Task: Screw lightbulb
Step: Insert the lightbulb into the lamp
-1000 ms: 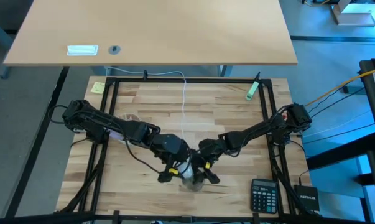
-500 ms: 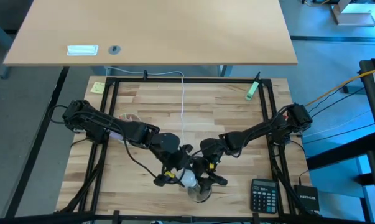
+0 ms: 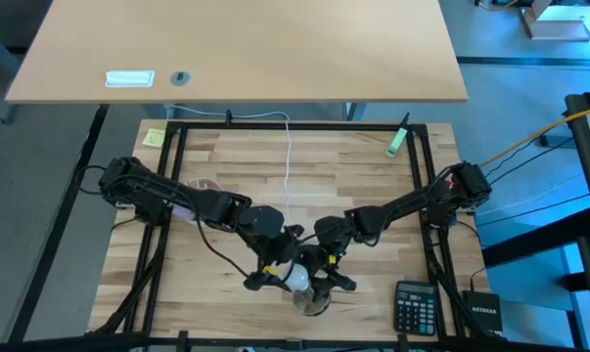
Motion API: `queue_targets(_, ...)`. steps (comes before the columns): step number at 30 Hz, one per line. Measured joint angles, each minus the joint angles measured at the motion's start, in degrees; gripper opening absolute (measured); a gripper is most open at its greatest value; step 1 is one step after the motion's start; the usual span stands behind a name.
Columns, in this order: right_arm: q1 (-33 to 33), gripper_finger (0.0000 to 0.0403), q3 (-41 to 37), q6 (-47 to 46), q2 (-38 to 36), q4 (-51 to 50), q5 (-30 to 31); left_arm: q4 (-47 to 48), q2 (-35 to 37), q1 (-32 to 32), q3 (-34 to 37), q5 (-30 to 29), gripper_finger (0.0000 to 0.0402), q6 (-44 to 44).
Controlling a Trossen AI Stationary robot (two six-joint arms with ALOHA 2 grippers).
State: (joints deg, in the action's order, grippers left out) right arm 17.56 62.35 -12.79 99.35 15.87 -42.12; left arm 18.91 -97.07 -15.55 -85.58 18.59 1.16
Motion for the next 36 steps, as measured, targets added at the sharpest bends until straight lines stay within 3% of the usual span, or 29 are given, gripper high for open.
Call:
queue_targets(7,0.0,0.0180,0.0,0.0,-0.2,-1.2,3.2,1.5,0.3,0.1,0.0,0.1,0.0332,-0.3)
queue_targets(12,-0.1,0.0180,0.0,0.7,-1.1,-1.5,7.1,3.1,2.1,0.8,0.0,-0.1,0.0334,0.1)
queue_targets(17,-0.2,0.0180,0.3,2.1,-3.1,-2.2,11.6,5.3,4.4,1.1,0.0,-8.7,0.0335,-0.4)
queue_targets(26,0.0,0.0180,0.2,3.9,-4.3,-5.6,23.6,10.2,6.2,1.1,-0.9,-15.1,0.0336,-0.6)
queue_targets(36,0.0,0.0180,0.1,5.9,-5.5,-9.2,29.5,8.5,6.9,0.9,-1.1,-17.1,0.0335,-0.2)
